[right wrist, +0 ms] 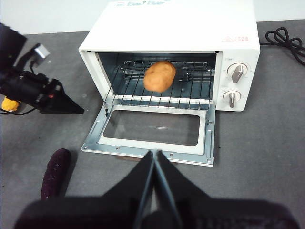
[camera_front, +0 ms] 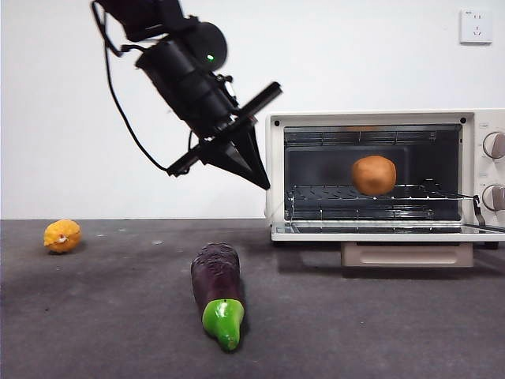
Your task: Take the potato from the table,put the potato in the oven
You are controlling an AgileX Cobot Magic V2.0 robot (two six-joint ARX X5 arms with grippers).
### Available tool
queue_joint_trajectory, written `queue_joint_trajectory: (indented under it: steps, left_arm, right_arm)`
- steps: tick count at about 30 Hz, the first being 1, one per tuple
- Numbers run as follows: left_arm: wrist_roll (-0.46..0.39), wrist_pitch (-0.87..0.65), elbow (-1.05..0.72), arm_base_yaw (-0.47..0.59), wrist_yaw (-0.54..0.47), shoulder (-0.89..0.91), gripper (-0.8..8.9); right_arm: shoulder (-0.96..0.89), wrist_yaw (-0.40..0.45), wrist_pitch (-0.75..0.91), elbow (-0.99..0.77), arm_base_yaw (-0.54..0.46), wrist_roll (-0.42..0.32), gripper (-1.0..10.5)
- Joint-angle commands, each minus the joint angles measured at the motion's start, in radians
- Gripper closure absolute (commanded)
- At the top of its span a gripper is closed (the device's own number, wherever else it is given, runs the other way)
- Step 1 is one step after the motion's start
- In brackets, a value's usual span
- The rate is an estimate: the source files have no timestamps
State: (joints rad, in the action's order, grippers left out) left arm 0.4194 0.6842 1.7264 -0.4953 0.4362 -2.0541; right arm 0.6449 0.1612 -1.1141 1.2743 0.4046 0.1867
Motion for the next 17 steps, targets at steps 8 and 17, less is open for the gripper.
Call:
queue_joint_trajectory:
  steps: [8,17]
  left_arm:
    - [-0.02,0.084,0.06,0.011,-0.119,-0.073,8.2]
    - [-0.02,0.093,0.06,-0.002,-0.114,-0.111,8.2]
  right_arm:
    - [-0.042,0.013,-0.043,-0.001,0.001,-0.004,9.5]
    - [-0.048,0.013,-0.06,0.0,0.001,-0.004,9.5]
